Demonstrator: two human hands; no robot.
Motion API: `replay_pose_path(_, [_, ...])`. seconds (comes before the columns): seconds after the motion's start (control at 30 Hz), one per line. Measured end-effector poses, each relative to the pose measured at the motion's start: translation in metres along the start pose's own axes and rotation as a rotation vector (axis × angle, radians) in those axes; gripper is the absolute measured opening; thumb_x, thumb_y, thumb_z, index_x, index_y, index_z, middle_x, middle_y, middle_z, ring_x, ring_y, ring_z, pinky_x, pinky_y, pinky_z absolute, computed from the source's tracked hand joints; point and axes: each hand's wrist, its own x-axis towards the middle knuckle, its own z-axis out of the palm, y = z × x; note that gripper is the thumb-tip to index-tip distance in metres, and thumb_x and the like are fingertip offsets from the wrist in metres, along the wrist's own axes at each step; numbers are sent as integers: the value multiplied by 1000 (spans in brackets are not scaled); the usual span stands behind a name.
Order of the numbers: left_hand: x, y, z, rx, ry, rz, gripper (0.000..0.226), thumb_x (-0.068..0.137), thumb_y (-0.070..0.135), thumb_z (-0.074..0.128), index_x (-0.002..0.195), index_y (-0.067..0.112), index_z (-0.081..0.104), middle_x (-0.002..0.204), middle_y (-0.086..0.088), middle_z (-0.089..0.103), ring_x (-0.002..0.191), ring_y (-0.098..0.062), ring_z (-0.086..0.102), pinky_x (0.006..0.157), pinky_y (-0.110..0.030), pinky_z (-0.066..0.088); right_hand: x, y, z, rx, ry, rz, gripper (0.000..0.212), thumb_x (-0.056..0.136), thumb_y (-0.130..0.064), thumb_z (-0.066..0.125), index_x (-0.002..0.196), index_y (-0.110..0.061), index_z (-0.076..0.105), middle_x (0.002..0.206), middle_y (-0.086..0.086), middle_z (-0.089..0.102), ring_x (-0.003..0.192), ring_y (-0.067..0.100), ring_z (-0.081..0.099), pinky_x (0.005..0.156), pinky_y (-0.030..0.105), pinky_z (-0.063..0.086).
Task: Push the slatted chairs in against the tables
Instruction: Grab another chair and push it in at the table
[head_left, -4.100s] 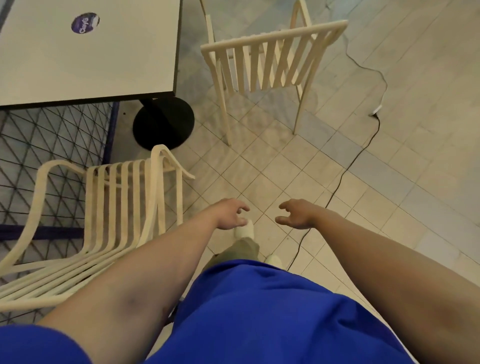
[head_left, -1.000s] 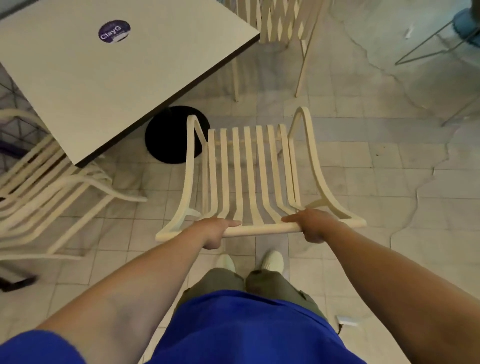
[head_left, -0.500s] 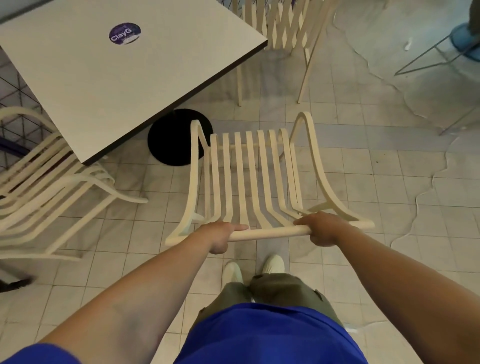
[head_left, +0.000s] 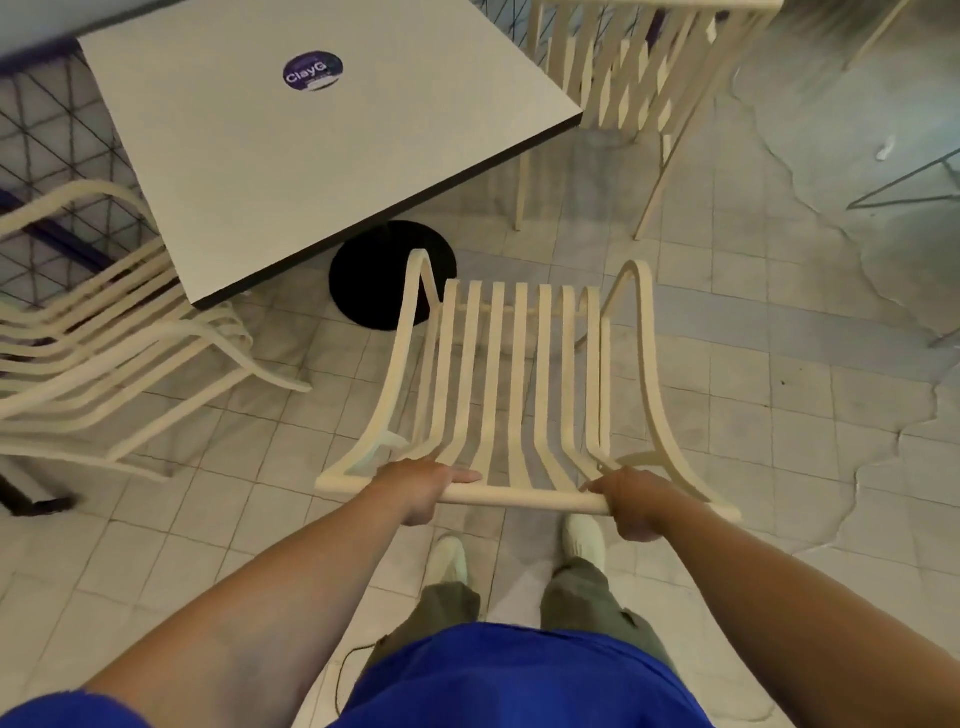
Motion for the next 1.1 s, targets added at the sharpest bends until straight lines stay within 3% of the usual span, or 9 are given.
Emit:
replay_pose_path(0.17, [1,21,-2,-48,-8,-36,87,95,0,50,147,64,24,121,1,54,87,-18,53,73,-32,47,5,27,-11,-52,-32,-82,58,84,-9,64,138,-28,50,120,2,58,103,21,60,89,32,50])
replay_pose_path(0.27, [4,40,2,-96,-2,-71,86,96,1,49,147,64,23,114,2,53,87,-19,55,74,-33,49,5,46,-23,-64,-23,-117,72,87,-9,62,150,-33,35,133,4,54,115,24,57,96,35,48])
replay_pose_path(0.4, [5,58,4,-158,2,-126,86,95,-1,46,148,63,22,110,1,51,83,-18,55,70,-31,46,10,63,-37,-97,-53,-177,82,87,-7,61,152,-42,26,135,3,53,115,24,58,97,37,50])
replay_pose_path(0.57, [0,80,16,-234,29,-174,87,95,-1,48,150,61,22,114,-2,56,83,-19,56,72,-33,49,15,77,-51,-183,-42,-225,81,88,-6,61,151,-44,28,136,3,52,115,25,58,97,37,49])
replay_pose_path(0.73, [-2,95,27,-299,68,-204,86,95,-2,50,150,58,21,105,3,52,76,-14,53,67,-30,49,22,83,-58,-229,-31,-231,81,88,-7,63,150,-48,30,130,1,55,105,21,60,92,34,51])
replay_pose_path(0.97, [4,97,28,-312,77,-208,88,94,-1,49,151,59,20,103,2,51,78,-19,56,73,-37,57,27,79,-69,-289,7,-182,83,87,-7,64,147,-53,30,130,0,56,106,20,61,92,35,51])
replay_pose_path(1.1, [3,95,27,-310,75,-194,88,94,-2,50,150,59,20,102,1,51,74,-17,55,65,-34,52,29,80,-66,-300,31,-188,81,87,-6,63,146,-52,33,128,-2,58,105,20,61,93,37,52])
